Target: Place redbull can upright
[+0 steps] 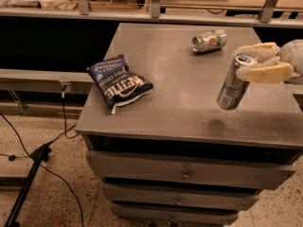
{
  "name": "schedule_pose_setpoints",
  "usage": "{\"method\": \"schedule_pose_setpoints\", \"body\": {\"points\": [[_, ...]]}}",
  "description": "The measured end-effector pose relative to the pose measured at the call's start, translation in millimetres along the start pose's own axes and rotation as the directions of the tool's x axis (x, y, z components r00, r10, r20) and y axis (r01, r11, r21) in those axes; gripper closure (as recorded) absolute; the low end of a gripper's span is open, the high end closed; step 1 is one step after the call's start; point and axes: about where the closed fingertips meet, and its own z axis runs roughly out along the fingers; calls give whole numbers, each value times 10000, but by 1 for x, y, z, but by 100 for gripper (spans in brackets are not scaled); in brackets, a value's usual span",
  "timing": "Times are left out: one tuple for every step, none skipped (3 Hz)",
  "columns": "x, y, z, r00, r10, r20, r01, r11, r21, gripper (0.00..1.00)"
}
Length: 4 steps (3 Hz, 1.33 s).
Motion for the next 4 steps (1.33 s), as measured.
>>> {"method": "schedule_pose_setpoints", "body": {"points": [[4,-4,-13,9994,-132,-324,145,9991,406,100],[5,-6,-24,9988,-255,-421,283,9973,684,100],[2,-12,-46,9989,-393,-241,426,9872,1537,100],[8,-24,-73,9989,-473,-13,456,9538,2968,100]]}}
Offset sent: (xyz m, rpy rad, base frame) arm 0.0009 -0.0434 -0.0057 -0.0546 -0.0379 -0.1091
